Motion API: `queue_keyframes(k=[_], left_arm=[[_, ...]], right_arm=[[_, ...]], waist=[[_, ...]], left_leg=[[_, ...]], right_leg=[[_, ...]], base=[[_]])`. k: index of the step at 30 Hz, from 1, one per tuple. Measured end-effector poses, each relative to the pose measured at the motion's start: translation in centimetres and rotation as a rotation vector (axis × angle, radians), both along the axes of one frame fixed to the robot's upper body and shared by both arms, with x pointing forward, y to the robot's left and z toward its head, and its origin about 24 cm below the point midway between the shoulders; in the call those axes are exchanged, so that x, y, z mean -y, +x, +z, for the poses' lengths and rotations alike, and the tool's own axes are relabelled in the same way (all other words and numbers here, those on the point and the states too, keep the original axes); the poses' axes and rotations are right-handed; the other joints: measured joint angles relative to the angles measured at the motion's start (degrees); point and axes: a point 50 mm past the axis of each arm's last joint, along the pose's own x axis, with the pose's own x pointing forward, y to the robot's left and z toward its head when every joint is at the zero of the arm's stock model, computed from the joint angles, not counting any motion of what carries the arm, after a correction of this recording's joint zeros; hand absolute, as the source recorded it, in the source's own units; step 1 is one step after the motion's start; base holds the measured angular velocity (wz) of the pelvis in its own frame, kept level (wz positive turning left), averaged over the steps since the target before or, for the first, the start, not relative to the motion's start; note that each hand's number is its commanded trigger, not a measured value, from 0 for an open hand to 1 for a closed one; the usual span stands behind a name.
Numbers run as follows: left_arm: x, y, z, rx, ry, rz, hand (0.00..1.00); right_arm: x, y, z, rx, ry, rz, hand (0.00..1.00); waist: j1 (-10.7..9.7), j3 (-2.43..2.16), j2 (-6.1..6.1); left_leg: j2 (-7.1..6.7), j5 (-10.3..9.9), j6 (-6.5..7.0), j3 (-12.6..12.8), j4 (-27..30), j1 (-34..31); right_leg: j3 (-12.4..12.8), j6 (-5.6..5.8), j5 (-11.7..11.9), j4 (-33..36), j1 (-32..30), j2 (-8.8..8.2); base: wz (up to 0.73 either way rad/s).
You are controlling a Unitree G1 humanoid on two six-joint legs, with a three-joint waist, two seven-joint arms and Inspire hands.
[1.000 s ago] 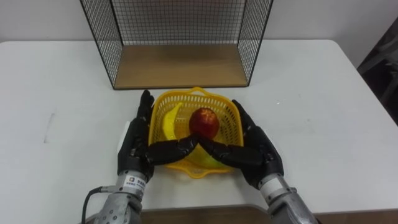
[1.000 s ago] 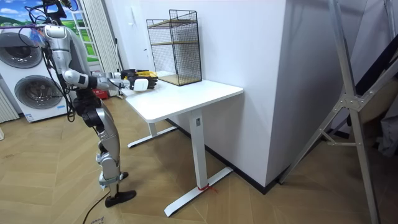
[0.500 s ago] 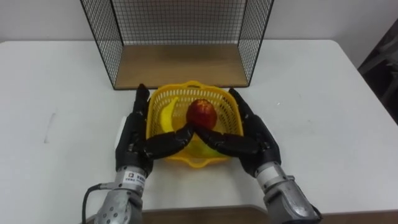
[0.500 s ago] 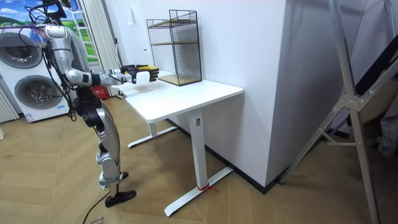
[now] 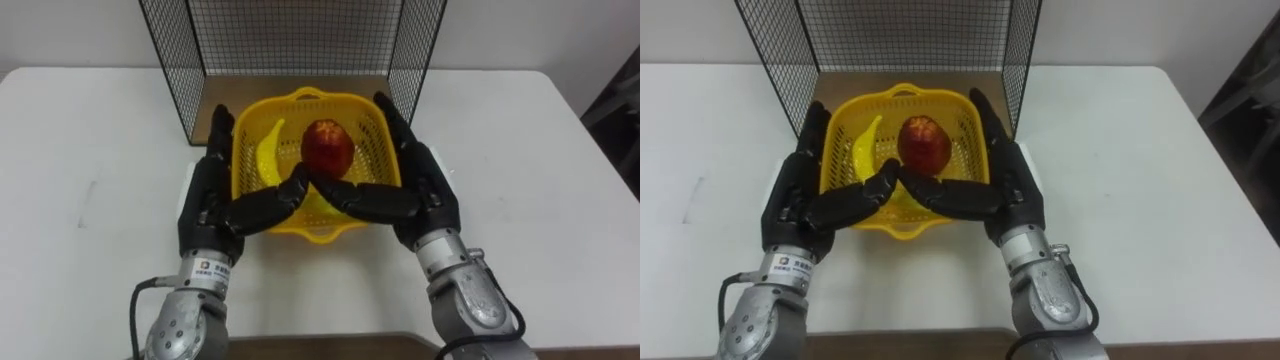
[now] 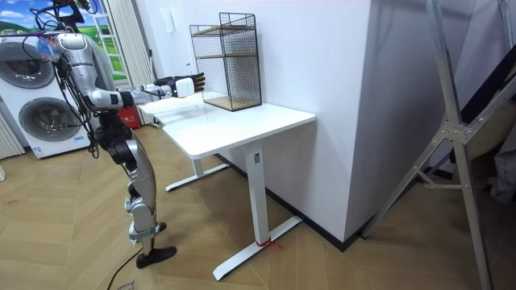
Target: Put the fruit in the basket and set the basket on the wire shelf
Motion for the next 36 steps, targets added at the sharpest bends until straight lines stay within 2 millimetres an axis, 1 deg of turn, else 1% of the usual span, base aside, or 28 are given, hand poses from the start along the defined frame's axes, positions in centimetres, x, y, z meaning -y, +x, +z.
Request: queue_keyframes(k=[9, 17, 18, 20, 21, 22, 23, 24, 25, 26, 27, 28, 29, 30, 31, 32, 33, 34, 35, 36], left_arm=[[0.07, -0.02, 0.14, 0.002, -0.002, 0.006, 0.0], [0.18, -0.02, 0.32, 0.008, -0.01, 0.012, 0.0], [0.24, -0.02, 0.34, 0.01, -0.015, 0.013, 0.0], [0.25, -0.02, 0.37, 0.011, -0.032, 0.016, 0.0], [0.24, -0.02, 0.35, 0.006, -0.054, 0.018, 0.0], [0.22, -0.03, 0.33, 0.003, -0.066, 0.02, 0.0], [0.2, -0.02, 0.37, 0.007, -0.066, 0.021, 0.0], [0.2, -0.02, 0.39, 0.01, -0.067, 0.022, 0.0], [0.12, -0.03, 0.3, 0.006, -0.063, 0.023, 0.0], [0.1, -0.1, 0.19, 0.001, -0.063, 0.024, 0.0], [0.06, -0.15, 0.14, 0.0, -0.061, 0.025, 0.0], [-0.06, -0.18, 0.1, -0.001, -0.058, 0.027, 0.0], [-0.23, -0.17, 0.16, 0.005, -0.057, 0.034, 0.0], [-0.26, -0.16, 0.19, 0.008, -0.058, 0.036, 0.0], [-0.31, -0.21, 0.23, 0.014, -0.059, 0.039, 0.0], [-0.34, -0.26, 0.22, 0.016, -0.059, 0.041, 0.0], [-0.59, -0.24, 0.27, 0.022, -0.054, 0.046, 0.0], [-0.46, -0.26, 0.24, 0.021, -0.057, 0.044, 0.0], [-0.43, -0.27, 0.24, 0.021, -0.055, 0.042, 0.0], [-0.41, -0.3, 0.22, 0.022, -0.048, 0.041, 0.0]], right_arm=[[-0.09, 0.0, -0.01, -0.003, 0.005, -0.006, 0.0], [-0.24, -0.03, 0.02, -0.003, 0.024, -0.004, 0.0], [-0.22, -0.03, 0.05, 0.0, 0.027, -0.006, 0.0], [-0.27, -0.05, 0.02, -0.007, 0.047, -0.005, 0.0], [-0.35, -0.11, -0.03, -0.012, 0.056, -0.003, 0.0], [-0.41, -0.18, -0.1, -0.015, 0.059, 0.0, 0.0], [-0.44, -0.22, -0.18, -0.017, 0.059, 0.001, 0.0], [-0.45, -0.21, -0.17, -0.015, 0.057, 0.003, 0.0], [-0.55, -0.26, -0.3, -0.019, 0.06, 0.008, 0.0], [-0.5, -0.35, -0.41, -0.024, 0.06, 0.009, 0.0], [-0.5, -0.37, -0.43, -0.024, 0.06, 0.011, 0.0], [-0.52, -0.4, -0.45, -0.025, 0.065, 0.017, 0.0], [-0.63, -0.45, -0.46, -0.024, 0.07, 0.025, 0.0], [-0.64, -0.47, -0.46, -0.022, 0.07, 0.029, 0.0], [-0.66, -0.48, -0.42, -0.017, 0.07, 0.032, 0.0], [-0.65, -0.5, -0.4, -0.014, 0.072, 0.034, 0.0], [-0.52, -0.48, -0.32, -0.004, 0.071, 0.032, 0.0], [-0.48, -0.47, -0.36, -0.004, 0.071, 0.029, 0.0], [-0.49, -0.49, -0.46, -0.009, 0.069, 0.03, 0.0], [-0.48, -0.55, -0.77, -0.022, 0.066, 0.029, 0.0]], waist=[[0.0, -0.03, 0.05], [0.1, 0.0, 0.06], [0.1, 0.07, 0.15], [0.8, 0.15, 0.02], [1.2, 0.24, -0.23], [1.2, 0.38, -0.38], [1.6, 0.39, -0.34], [1.6, 0.44, -0.24], [1.8, 0.52, -0.34], [1.9, 0.57, -0.21], [2.4, 0.74, 0.23], [3.3, 0.79, 0.62], [3.6, 0.6, 0.28], [3.5, 0.59, 0.28], [3.6, 0.21, -0.57], [3.5, 0.27, -0.62], [3.0, 0.26, -0.89], [2.9, 0.4, -0.87], [2.9, 0.36, -0.7], [3.1, 0.19, -0.48]], left_leg=[[-0.02, 0.0, -0.01, -0.3, 0.0, 0.1], [0.19, -0.2, -0.11, -0.2, 1.4, -0.1], [0.43, -0.6, -0.16, -0.2, 2.5, -0.6], [0.76, -1.8, -0.33, -0.1, 4.9, -1.4], [1.02, -2.7, -0.52, 0.0, 7.1, -2.0], [1.59, -4.2, -0.79, -0.3, 10.3, -3.2], [2.58, -5.9, -1.22, -0.4, 14.3, -5.0], [3.23, -6.8, -1.59, -0.3, 16.9, -6.1], [4.23, -7.4, -2.16, 0.0, 22.3, -8.6], [5.36, -7.2, -2.16, 0.5, 28.2, -10.9], [6.07, -7.1, -2.23, 0.6, 30.6, -11.8], [6.82, -6.4, -2.65, 0.6, 33.3, -12.6], [6.77, -5.1, -3.07, 0.5, 34.6, -13.3], [6.75, -4.4, -3.32, 0.5, 34.8, -13.5], [6.4, -2.7, -3.49, 0.6, 35.4, -14.4], [5.95, -2.9, -3.47, 0.5, 34.9, -14.7], [4.76, -3.3, -3.57, 0.5, 30.5, -15.7], [4.21, -2.9, -3.72, 0.6, 24.4, -17.2], [3.8, -2.3, -3.74, 0.6, 20.7, -17.7], [3.56, 1.7, -3.26, 1.0, 15.0, -18.1]], right_leg=[[-0.4, 0.01, 0.0, 0.0, 0.3, -0.01], [-0.5, -0.02, 0.0, 0.6, 0.2, 0.03], [-0.7, -0.15, -0.1, 1.3, -0.1, 0.11], [-0.8, -0.43, -1.1, 3.3, -0.9, 0.17], [-0.7, -0.76, -2.3, 5.3, -1.5, 0.25], [-1.0, -1.06, -3.6, 7.4, -2.1, 0.55], [-1.3, -1.53, -5.0, 9.4, -3.1, 1.13], [-1.4, -1.84, -5.8, 10.4, -3.8, 1.58], [-1.2, -2.35, -7.5, 12.5, -4.7, 2.16], [-1.2, -2.49, -9.0, 14.2, -5.1, 2.74], [-1.0, -2.72, -9.3, 14.7, -5.1, 2.91], [-0.2, -3.19, -9.9, 15.8, -5.1, 3.5], [0.4, -3.6, -10.1, 16.4, -5.3, 3.56], [0.7, -3.77, -10.1, 16.3, -5.2, 3.58], [1.8, -4.51, -9.7, 16.2, -4.9, 3.42], [2.0, -4.87, -9.5, 16.1, -4.8, 3.07], [2.0, -5.28, -9.2, 16.0, -5.0, 2.55], [2.2, -5.23, -9.1, 15.8, -5.4, 2.3], [2.2, -5.14, -9.0, 15.7, -5.4, 2.19], [2.1, -4.76, -8.8, 15.3, -5.5, 1.94]], base=[[0.01], [0.0], [0.0], [-0.06], [0.0], [0.0], [0.03], [0.06], [0.07], [0.0], [-0.23], [-0.32], [-0.27], [-0.16], [-0.09], [0.0], [0.0], [-0.04], [-0.27], [-0.34]])
